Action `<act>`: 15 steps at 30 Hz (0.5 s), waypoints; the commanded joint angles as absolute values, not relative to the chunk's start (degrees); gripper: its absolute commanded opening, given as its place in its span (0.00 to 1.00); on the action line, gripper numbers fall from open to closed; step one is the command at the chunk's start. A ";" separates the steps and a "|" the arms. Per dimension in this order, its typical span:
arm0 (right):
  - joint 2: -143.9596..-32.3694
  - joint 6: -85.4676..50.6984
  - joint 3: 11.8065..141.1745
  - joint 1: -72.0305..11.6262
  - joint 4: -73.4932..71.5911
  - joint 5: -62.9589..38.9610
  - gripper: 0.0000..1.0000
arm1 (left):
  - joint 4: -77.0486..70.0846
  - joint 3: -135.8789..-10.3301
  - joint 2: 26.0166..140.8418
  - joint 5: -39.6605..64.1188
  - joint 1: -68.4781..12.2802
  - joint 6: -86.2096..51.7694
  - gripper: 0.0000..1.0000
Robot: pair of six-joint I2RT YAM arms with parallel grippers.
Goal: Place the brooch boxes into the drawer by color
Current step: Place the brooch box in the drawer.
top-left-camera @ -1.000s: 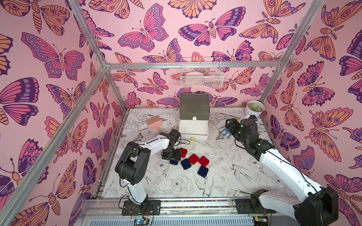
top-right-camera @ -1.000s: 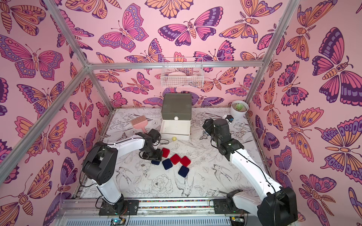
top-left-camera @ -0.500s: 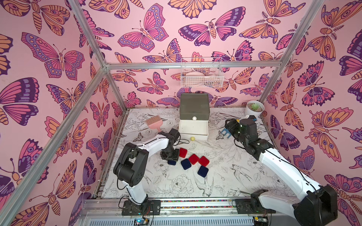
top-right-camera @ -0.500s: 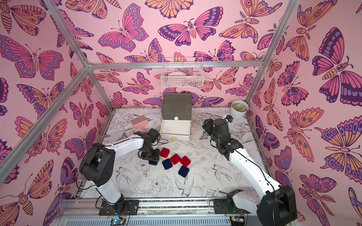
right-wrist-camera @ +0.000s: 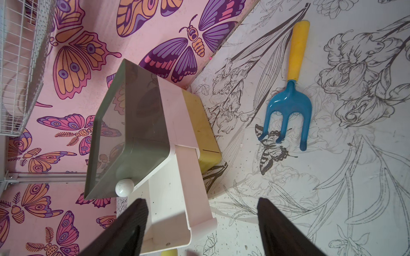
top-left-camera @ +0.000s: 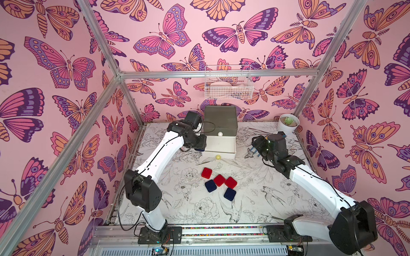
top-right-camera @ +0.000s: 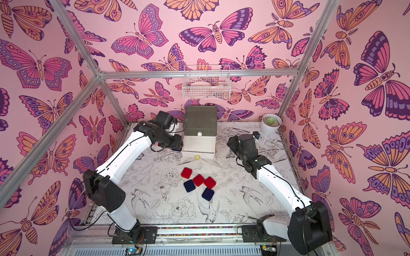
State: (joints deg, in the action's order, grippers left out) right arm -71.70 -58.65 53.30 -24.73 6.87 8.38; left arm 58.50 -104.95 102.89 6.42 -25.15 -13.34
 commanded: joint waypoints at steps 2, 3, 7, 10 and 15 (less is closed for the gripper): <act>-71.48 -59.07 54.59 -24.26 6.39 8.08 0.83 | 60.29 -109.66 110.91 7.39 -25.05 -10.83 0.46; -71.33 -58.98 54.49 -24.26 6.57 8.13 0.83 | 59.76 -110.17 112.15 7.32 -25.05 -10.59 0.46; -70.42 -59.02 53.48 -24.26 6.04 9.12 0.83 | 58.22 -111.33 115.66 7.65 -25.05 -10.33 0.46; -69.90 -58.94 52.91 -24.26 5.97 9.39 0.83 | 56.17 -111.09 116.67 7.89 -25.22 -10.38 0.46; -69.53 -58.90 52.57 -24.26 6.33 9.51 0.83 | 54.59 -111.48 117.79 9.20 -25.42 -10.91 0.45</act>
State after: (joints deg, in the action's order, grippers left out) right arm -70.52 -58.67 53.08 -24.73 6.85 8.54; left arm 55.68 -110.65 116.03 7.51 -25.17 -11.11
